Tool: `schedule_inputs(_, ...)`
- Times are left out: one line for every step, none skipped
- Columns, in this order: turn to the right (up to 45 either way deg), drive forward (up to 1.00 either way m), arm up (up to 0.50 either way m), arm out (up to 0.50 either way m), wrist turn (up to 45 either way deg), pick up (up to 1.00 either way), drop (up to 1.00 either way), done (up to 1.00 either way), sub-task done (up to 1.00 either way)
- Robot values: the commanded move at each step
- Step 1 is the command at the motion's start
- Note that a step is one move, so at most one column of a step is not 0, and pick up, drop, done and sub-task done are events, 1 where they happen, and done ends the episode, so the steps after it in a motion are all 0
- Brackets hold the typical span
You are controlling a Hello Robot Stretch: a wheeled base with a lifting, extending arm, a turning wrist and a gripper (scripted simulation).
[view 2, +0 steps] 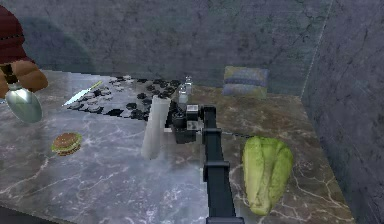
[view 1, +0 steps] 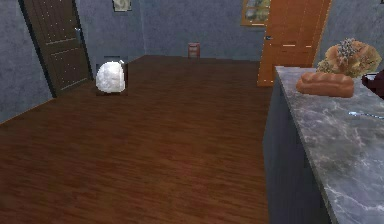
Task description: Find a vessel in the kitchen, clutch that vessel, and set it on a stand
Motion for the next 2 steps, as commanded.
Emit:
schedule_inputs(0.0, 0.0, 0.0, 0.0, 0.0, 1.0, 0.0, 0.0, 0.0)
schedule_inputs(0.0, 0.0, 0.1, 0.0, 0.0, 0.0, 0.0, 0.0, 0.0)
